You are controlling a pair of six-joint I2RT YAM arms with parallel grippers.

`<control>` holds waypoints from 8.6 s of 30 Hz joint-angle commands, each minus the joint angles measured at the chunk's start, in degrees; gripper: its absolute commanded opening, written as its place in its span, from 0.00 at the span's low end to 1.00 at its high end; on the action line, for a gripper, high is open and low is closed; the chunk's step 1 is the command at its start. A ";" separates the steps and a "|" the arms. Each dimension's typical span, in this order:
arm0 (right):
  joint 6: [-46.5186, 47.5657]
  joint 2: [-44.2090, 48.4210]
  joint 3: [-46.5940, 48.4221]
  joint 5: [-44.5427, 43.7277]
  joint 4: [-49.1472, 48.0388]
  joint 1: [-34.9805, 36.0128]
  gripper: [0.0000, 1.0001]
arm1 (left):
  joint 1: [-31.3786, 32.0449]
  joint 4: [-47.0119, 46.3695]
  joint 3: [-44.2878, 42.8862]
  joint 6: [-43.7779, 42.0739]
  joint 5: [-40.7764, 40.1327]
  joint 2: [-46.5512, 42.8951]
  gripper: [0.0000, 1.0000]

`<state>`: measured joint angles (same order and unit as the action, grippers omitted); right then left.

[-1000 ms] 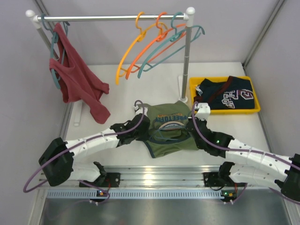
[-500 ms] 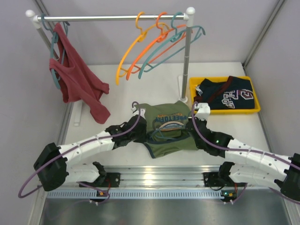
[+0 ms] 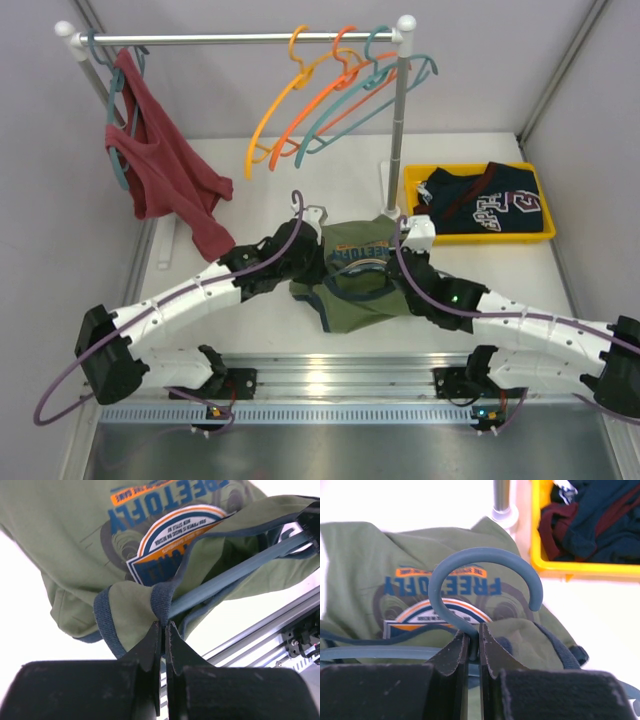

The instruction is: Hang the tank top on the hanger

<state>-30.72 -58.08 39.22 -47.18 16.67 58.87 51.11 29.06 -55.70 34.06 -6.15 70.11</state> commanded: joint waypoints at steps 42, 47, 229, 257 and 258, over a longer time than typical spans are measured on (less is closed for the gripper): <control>2.24 5.26 7.36 -1.96 2.49 8.72 0.00 | 0.30 -12.18 3.76 -22.90 18.11 -11.92 0.57; 2.68 5.70 8.06 -1.25 2.58 8.80 0.00 | 0.30 -12.45 4.20 -26.41 18.63 -10.61 0.57; 17.18 4.65 25.90 12.19 7.68 4.32 1.00 | -55.24 16.20 -56.18 -32.48 4.48 7.59 0.00; 16.92 0.08 28.01 16.86 7.94 3.79 1.00 | -55.24 16.29 -51.70 -30.90 -0.51 -1.02 0.56; 16.75 -0.10 28.19 16.94 7.94 3.62 1.00 | -55.24 16.12 -51.79 -30.99 -1.14 -2.16 0.57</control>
<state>-13.96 -57.80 64.88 -31.33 26.22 63.48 -3.73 48.82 -107.57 3.03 -4.25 70.89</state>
